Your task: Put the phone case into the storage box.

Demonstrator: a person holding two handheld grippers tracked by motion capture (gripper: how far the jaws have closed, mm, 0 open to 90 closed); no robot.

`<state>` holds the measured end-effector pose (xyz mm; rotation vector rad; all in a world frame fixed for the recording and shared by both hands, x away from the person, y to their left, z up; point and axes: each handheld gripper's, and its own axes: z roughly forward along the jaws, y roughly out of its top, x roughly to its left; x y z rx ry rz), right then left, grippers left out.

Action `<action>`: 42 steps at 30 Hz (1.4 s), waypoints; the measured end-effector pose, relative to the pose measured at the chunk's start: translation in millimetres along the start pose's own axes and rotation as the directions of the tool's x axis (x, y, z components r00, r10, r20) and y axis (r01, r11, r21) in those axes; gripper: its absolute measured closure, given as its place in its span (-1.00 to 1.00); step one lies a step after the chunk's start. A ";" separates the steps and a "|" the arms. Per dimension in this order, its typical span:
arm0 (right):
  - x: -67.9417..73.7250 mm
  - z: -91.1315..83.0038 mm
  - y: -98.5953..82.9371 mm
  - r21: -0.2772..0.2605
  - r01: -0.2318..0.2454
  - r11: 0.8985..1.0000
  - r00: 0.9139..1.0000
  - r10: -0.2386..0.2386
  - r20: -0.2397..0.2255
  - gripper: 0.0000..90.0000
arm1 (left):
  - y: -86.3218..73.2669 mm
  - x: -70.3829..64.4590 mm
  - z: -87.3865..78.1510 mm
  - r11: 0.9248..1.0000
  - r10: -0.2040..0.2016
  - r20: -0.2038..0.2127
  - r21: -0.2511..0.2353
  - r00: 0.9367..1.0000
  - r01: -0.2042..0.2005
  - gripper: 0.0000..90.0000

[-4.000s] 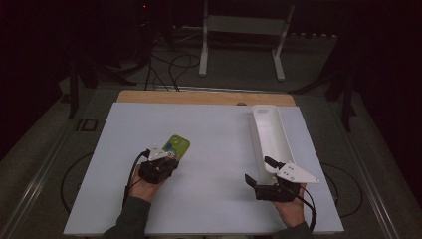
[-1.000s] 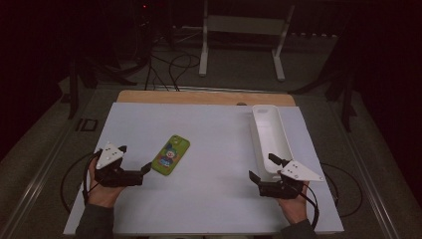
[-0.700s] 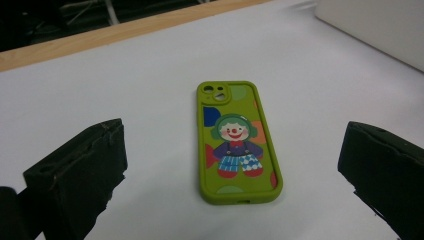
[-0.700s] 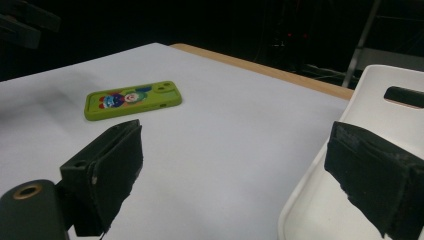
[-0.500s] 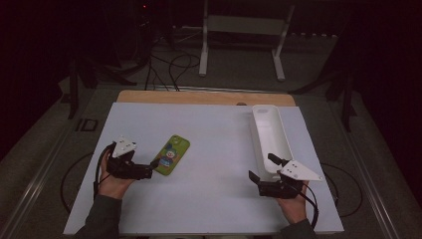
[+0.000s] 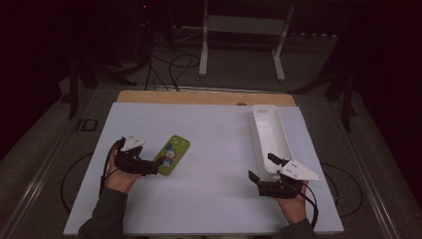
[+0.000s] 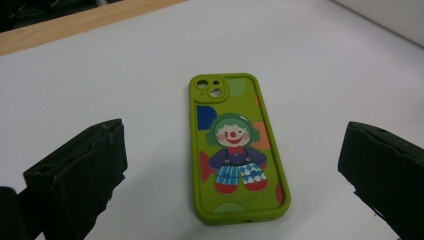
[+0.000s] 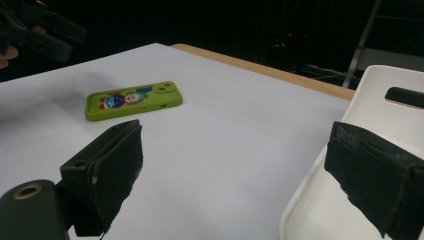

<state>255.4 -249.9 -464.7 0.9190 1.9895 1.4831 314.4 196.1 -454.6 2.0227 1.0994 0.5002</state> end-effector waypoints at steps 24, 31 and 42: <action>0.1 1.8 -0.2 0.005 -0.002 1.000 1.000 0.002 -0.003 -0.81 | 4.7 -3.0 29.9 0.995 0.008 -0.006 0.101 1.000 -0.008 -1.00; -0.3 1.8 0.0 0.003 0.000 1.000 1.000 0.000 -0.003 -0.81 | 5.2 -0.1 37.5 0.991 0.005 -0.013 0.135 1.000 -0.003 -1.00; 0.1 2.0 0.4 0.005 0.000 1.000 1.000 0.000 -0.003 -0.81 | 6.7 -0.5 46.9 0.986 0.008 -0.013 0.168 1.000 -0.006 -1.00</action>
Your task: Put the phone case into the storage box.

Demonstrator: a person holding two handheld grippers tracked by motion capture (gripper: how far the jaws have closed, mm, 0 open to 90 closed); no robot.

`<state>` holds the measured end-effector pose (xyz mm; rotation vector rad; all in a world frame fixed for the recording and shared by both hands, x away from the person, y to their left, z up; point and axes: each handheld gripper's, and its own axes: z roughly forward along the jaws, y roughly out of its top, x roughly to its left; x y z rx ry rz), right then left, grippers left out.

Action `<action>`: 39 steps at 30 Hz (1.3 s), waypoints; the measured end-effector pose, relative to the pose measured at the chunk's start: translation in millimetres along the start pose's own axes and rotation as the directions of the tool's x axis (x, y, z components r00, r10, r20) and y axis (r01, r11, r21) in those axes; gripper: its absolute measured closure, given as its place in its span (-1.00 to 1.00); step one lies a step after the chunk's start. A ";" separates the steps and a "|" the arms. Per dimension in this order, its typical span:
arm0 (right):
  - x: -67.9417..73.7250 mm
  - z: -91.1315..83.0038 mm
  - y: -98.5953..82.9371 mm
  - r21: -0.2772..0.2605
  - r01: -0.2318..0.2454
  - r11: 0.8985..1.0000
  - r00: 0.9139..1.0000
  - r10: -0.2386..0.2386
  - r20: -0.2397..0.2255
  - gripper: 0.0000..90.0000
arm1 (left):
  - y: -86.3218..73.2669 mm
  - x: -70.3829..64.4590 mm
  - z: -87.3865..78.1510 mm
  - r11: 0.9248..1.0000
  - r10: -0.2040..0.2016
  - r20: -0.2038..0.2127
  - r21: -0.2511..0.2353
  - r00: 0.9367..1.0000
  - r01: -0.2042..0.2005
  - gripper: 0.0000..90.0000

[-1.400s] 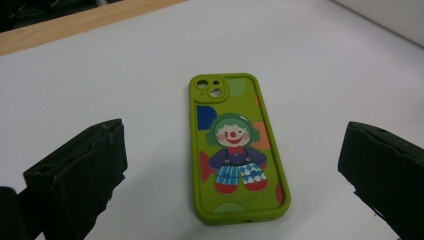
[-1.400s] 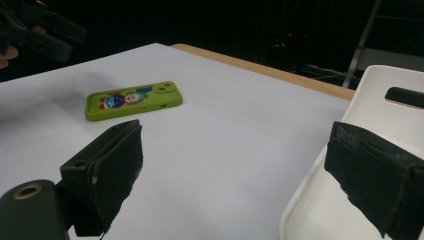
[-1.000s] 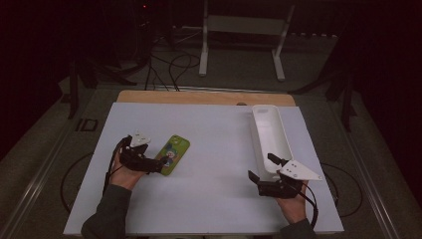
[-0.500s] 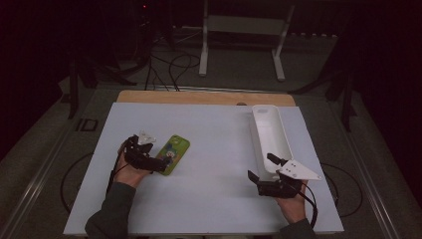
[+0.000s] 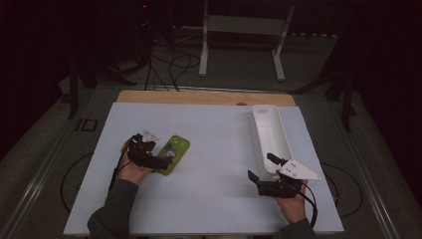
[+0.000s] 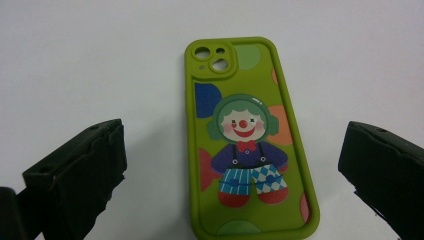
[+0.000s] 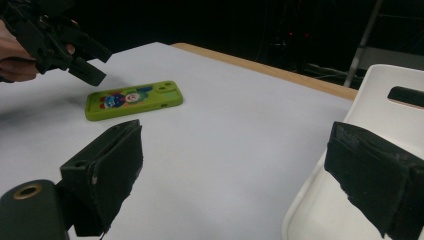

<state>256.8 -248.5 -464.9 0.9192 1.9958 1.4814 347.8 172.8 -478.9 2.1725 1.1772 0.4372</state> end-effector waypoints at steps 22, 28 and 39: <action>0.0 -0.3 0.3 0.000 -0.002 1.000 1.000 0.002 0.002 -0.81 | -2.5 -9.0 20.0 0.998 -0.005 -0.023 0.060 1.000 0.006 -1.00; 0.0 -0.4 0.4 0.000 -0.002 1.000 1.000 0.002 0.003 -0.81 | -3.6 -11.4 22.6 0.998 -0.011 -0.028 0.056 1.000 0.012 -1.00; -0.2 -0.5 0.3 -0.001 -0.002 1.000 1.000 0.002 0.004 -0.81 | -7.6 -15.6 31.0 0.998 -0.029 -0.032 0.052 0.999 0.031 -1.00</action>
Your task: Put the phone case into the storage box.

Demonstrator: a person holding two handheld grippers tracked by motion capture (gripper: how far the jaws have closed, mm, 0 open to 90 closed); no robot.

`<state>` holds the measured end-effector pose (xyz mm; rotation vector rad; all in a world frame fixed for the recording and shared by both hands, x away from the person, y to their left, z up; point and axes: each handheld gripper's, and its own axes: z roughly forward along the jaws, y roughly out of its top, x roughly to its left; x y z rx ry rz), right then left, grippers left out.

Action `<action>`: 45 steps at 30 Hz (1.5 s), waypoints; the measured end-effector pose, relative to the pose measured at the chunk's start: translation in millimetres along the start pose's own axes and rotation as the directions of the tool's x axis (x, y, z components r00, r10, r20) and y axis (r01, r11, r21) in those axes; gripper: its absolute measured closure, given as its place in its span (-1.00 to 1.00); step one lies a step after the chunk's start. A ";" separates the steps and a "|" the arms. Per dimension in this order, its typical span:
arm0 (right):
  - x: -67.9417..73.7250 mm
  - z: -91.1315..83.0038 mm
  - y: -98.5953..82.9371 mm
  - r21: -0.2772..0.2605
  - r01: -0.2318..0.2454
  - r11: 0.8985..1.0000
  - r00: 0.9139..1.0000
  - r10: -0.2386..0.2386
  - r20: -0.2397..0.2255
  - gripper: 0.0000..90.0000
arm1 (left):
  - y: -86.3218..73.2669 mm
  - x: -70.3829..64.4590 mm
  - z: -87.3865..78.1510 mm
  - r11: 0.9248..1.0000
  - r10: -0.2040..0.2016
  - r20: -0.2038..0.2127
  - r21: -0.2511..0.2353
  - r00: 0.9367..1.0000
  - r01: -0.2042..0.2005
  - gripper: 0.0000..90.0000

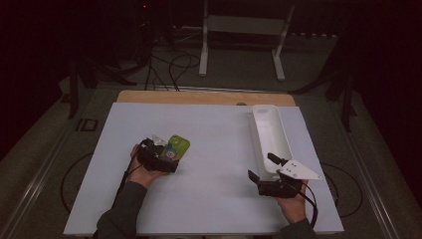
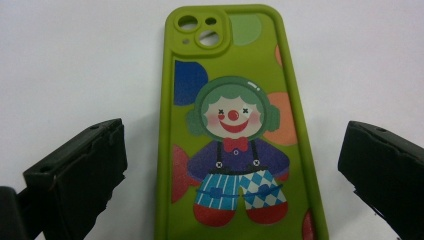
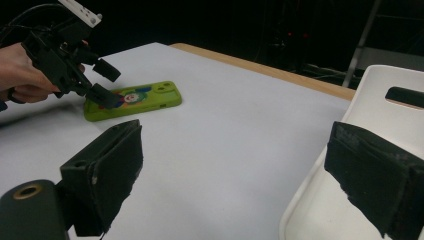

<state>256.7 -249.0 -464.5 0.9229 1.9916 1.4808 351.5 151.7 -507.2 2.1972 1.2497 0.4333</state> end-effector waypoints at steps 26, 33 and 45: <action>0.5 0.4 -0.1 0.003 0.006 1.000 1.000 -0.006 0.006 -0.81 | -5.7 -1.9 10.6 0.998 0.018 0.003 0.061 1.000 -0.018 -0.83; 3.6 2.2 0.0 0.017 0.031 0.999 0.999 -0.031 0.015 -0.81 | -5.5 -1.5 9.0 0.998 0.011 0.020 0.066 1.000 -0.012 -0.69; 3.1 2.0 -0.1 0.019 0.031 0.999 0.999 -0.032 0.017 -0.81 | -5.3 -2.1 8.1 0.998 0.011 0.015 0.067 1.000 -0.012 -0.65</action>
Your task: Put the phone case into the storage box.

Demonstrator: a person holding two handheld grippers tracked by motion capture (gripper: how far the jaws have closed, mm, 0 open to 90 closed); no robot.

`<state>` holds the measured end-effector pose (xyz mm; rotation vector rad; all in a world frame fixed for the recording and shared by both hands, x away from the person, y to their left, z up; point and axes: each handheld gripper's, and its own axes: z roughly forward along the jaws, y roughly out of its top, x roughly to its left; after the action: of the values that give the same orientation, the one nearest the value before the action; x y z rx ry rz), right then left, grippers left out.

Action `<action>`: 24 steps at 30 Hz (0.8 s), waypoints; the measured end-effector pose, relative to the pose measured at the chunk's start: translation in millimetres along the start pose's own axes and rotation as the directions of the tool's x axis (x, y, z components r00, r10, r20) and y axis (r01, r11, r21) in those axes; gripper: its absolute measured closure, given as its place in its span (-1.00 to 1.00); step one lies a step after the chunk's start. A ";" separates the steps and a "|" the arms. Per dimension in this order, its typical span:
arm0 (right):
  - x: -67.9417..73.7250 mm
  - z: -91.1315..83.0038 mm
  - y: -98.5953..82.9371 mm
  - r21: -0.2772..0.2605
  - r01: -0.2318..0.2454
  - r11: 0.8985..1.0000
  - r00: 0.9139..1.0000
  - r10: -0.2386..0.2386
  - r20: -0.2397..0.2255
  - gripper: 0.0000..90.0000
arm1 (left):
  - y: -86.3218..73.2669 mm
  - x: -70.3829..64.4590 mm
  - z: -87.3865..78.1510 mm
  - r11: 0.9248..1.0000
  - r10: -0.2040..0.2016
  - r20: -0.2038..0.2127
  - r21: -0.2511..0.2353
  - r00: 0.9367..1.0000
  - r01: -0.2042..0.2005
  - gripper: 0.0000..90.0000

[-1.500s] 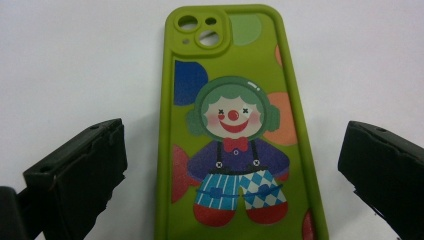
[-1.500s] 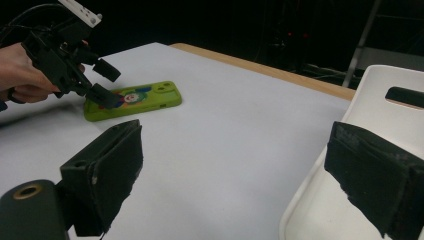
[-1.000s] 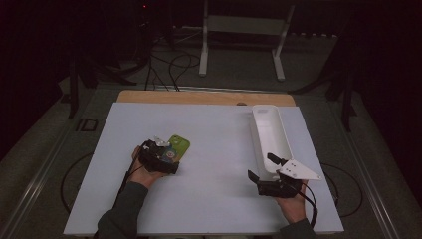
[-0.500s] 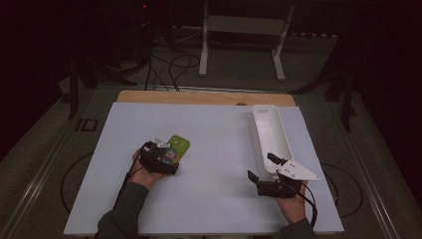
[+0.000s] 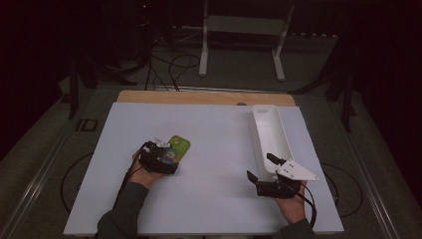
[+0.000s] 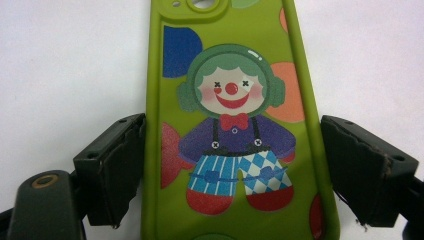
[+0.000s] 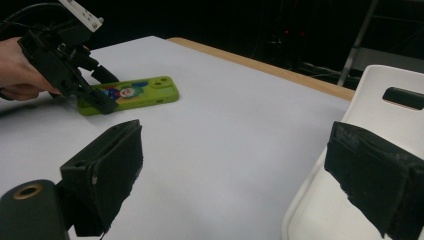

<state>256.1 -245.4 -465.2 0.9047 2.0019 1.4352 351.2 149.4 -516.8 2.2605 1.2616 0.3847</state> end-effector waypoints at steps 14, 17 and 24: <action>-0.3 0.3 0.1 -0.001 -0.003 1.000 1.000 0.003 0.001 -0.81 | 1.7 0.8 -11.7 0.999 0.005 -0.029 -0.053 1.000 -0.006 -0.64; -0.1 0.4 0.2 -0.001 -0.003 1.000 1.000 0.003 0.000 -0.81 | 2.2 1.3 -14.2 0.998 -0.004 -0.031 -0.066 1.000 0.002 -0.64; -0.9 0.4 0.4 -0.004 -0.010 1.000 1.000 0.010 -0.003 -0.81 | 3.2 2.6 -20.5 0.996 -0.010 -0.030 -0.091 0.999 0.007 -0.64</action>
<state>257.0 -245.8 -464.9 0.9131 1.9986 1.4461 345.0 156.3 -498.1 2.1801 1.2431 0.4662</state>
